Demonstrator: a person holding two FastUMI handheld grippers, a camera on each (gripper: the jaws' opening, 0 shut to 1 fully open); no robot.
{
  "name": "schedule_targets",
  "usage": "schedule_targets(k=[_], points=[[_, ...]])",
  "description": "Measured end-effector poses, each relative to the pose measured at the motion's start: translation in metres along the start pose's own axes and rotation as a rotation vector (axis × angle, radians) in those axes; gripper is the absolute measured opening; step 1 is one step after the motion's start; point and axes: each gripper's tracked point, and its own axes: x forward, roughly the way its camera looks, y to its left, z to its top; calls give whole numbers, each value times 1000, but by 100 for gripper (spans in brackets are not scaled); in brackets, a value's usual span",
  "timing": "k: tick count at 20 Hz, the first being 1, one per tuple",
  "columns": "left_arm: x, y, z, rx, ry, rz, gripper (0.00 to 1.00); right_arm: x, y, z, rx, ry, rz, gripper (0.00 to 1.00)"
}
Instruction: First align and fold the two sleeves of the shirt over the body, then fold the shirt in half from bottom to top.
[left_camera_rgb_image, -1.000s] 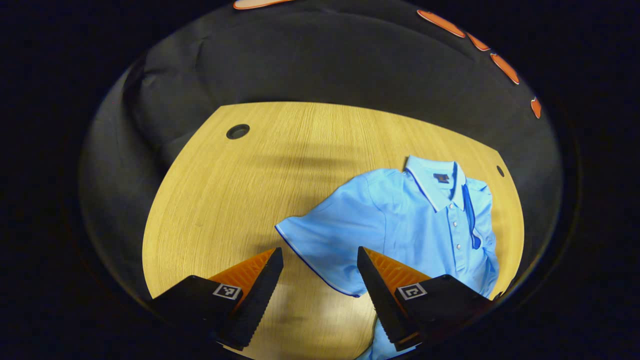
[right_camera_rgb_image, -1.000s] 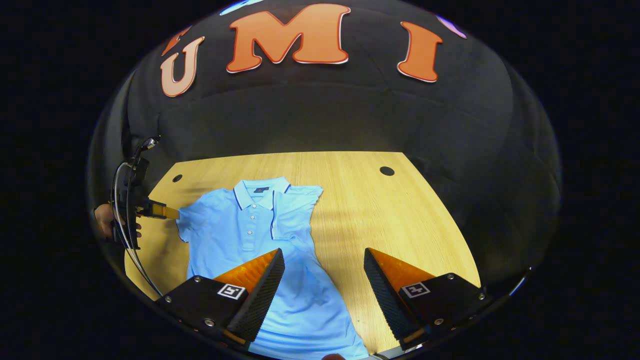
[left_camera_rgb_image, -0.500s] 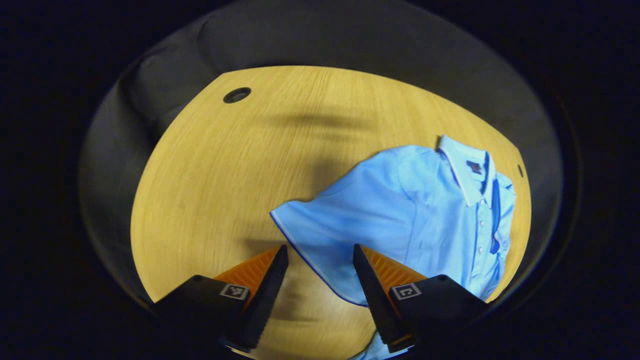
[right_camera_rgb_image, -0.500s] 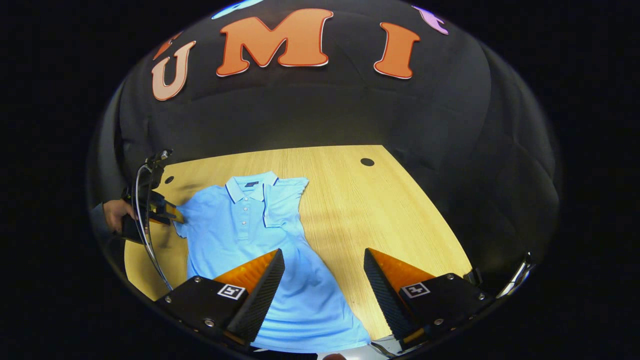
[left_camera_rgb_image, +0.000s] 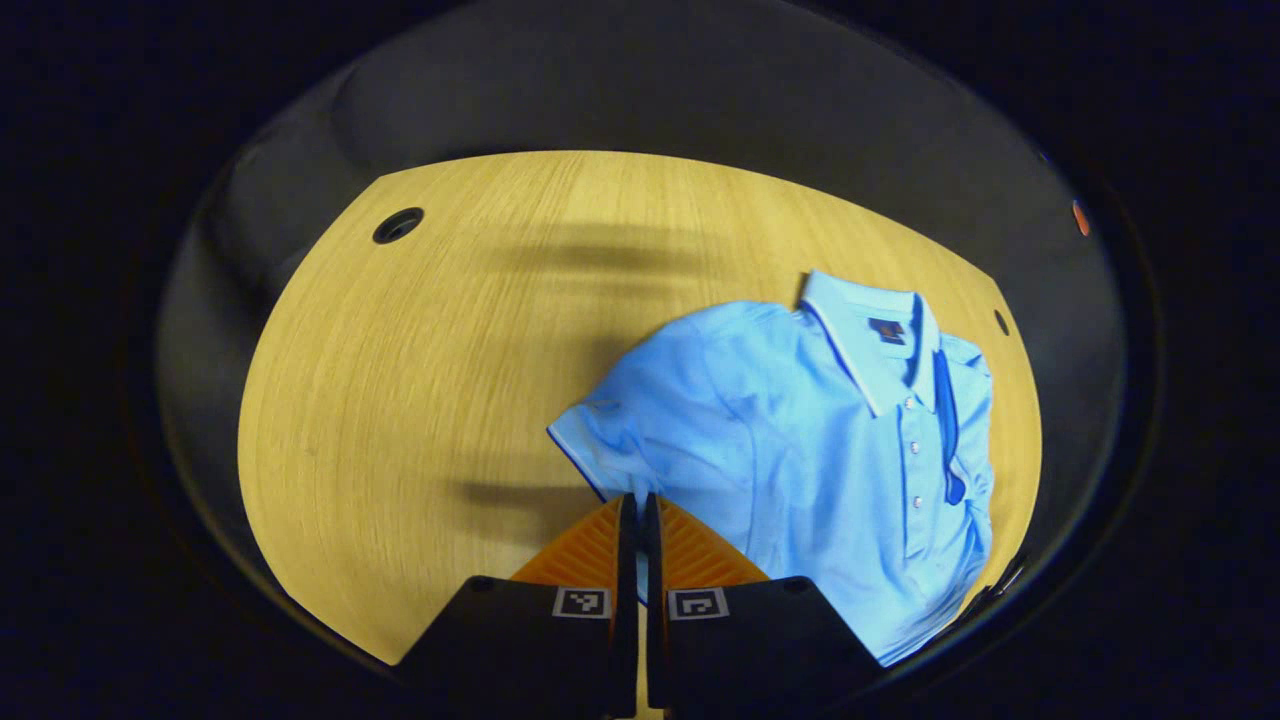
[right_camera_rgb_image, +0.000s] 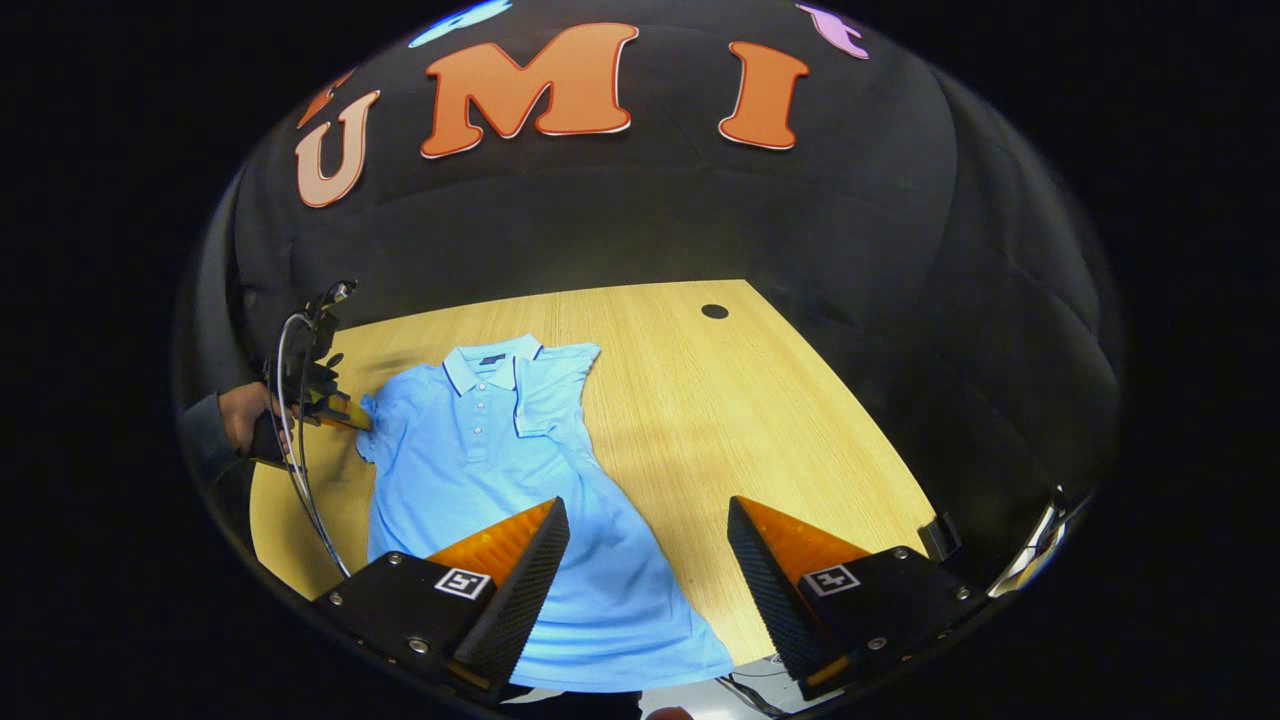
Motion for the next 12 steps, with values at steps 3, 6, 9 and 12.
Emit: schedule_targets(k=[3,6,9,12], points=[[-14,-26,20,65,-68,-37,6,-4,-14,-1,24,-9,-11,98],[-26,-59,37,146,-130,-79,6,-11,-29,-6,39,-15,-28,98],[-31,-93,43,203,-143,-120,6,-17,-42,-16,70,-13,-44,98],[-28,-126,44,250,-149,-150,5,-23,-54,-30,96,5,-62,98]])
